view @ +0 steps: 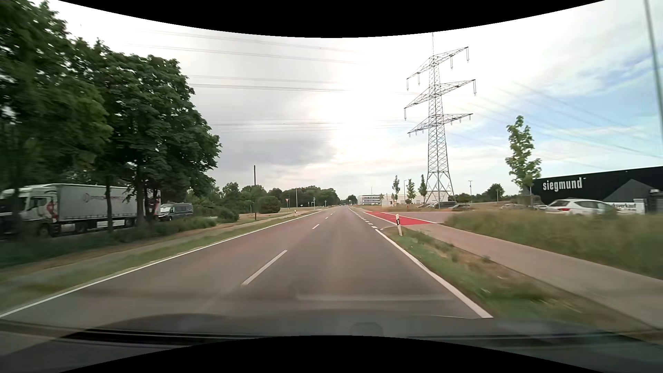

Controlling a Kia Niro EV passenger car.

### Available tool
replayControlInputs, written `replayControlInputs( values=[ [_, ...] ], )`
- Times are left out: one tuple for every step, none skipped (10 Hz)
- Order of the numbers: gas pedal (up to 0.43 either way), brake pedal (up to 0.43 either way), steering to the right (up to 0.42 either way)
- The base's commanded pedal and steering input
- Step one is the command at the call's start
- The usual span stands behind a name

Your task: Follow the waypoints while adhering to traffic rules and regulations

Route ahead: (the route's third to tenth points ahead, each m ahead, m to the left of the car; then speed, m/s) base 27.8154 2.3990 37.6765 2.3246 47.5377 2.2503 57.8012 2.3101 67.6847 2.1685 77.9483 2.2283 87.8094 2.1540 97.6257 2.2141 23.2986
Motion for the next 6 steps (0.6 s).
replayControlInputs(
  values=[
    [0.177,0.0,-0.001],
    [0.177,0.0,-0.001],
    [0.177,0.0,0.0],
    [0.177,0.0,0.0],
    [0.177,0.0,0.0],
    [0.177,0.0,0.0]
  ],
)
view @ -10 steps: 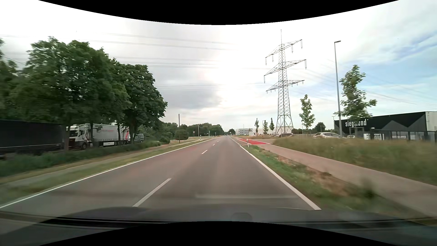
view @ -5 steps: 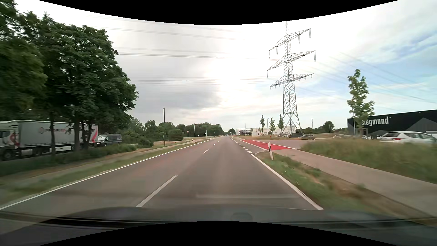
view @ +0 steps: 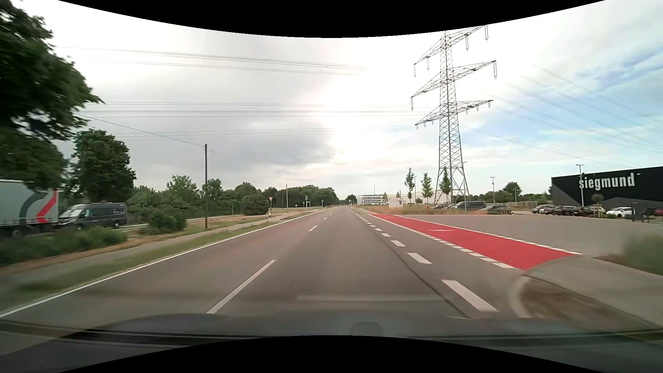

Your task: Follow the waypoints while adhering to traffic rules and regulations

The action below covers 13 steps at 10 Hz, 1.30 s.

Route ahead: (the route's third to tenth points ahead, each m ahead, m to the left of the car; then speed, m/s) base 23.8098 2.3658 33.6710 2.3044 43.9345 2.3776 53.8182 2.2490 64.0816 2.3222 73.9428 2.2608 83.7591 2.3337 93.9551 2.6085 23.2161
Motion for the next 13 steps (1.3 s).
replayControlInputs(
  values=[
    [0.177,0.0,0.0],
    [0.177,0.0,0.0],
    [0.177,0.0,-0.001],
    [0.177,0.0,-0.001],
    [0.177,0.0,-0.001],
    [0.177,0.0,-0.001],
    [0.177,0.0,-0.001],
    [0.177,0.0,-0.001],
    [0.177,0.0,-0.001],
    [0.177,0.0,-0.002],
    [0.177,0.0,-0.002],
    [0.177,0.0,-0.002],
    [0.177,0.0,-0.003]
  ],
)
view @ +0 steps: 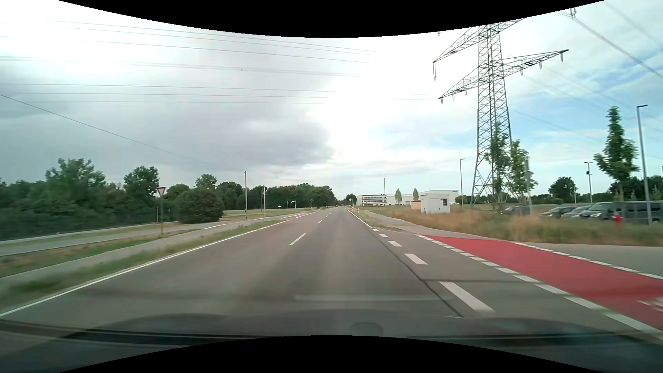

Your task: Follow the waypoints while adhering to traffic rules and regulations

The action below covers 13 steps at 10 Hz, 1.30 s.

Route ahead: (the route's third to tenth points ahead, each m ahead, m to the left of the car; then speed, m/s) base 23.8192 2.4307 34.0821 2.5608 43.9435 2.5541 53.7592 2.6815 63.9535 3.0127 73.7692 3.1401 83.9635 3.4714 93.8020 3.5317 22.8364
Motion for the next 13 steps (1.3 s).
replayControlInputs(
  values=[
    [0.177,0.0,-0.003],
    [0.177,0.0,-0.002],
    [0.177,0.0,-0.003],
    [0.177,0.0,-0.002],
    [0.177,0.0,-0.003],
    [0.177,0.0,-0.003],
    [0.177,0.0,-0.002],
    [0.189,0.0,-0.002],
    [0.228,0.0,-0.002],
    [0.248,0.0,-0.002],
    [0.248,0.0,-0.002],
    [0.248,0.0,-0.002],
    [0.248,0.0,-0.002]
  ],
)
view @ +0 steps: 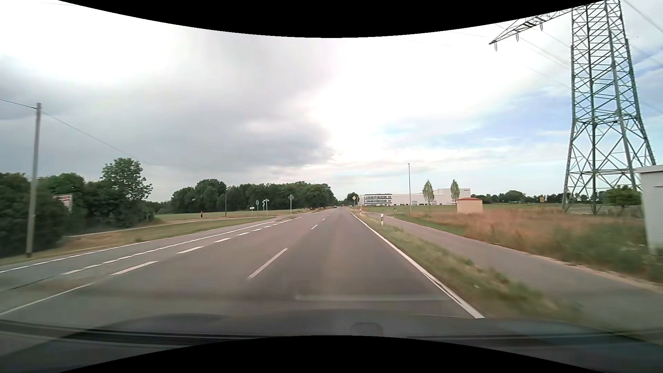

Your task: Follow the waypoints while adhering to traffic rules and regulations

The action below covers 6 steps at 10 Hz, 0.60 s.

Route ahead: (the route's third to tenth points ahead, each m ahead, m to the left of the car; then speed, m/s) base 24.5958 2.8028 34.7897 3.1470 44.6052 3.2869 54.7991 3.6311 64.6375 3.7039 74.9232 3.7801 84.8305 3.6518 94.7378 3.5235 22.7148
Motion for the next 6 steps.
replayControlInputs(
  values=[
    [0.248,0.0,-0.002],
    [0.248,0.0,-0.002],
    [0.248,0.0,-0.002],
    [0.248,0.0,-0.002],
    [0.24,0.0,-0.002],
    [0.24,0.0,-0.003]
  ],
)
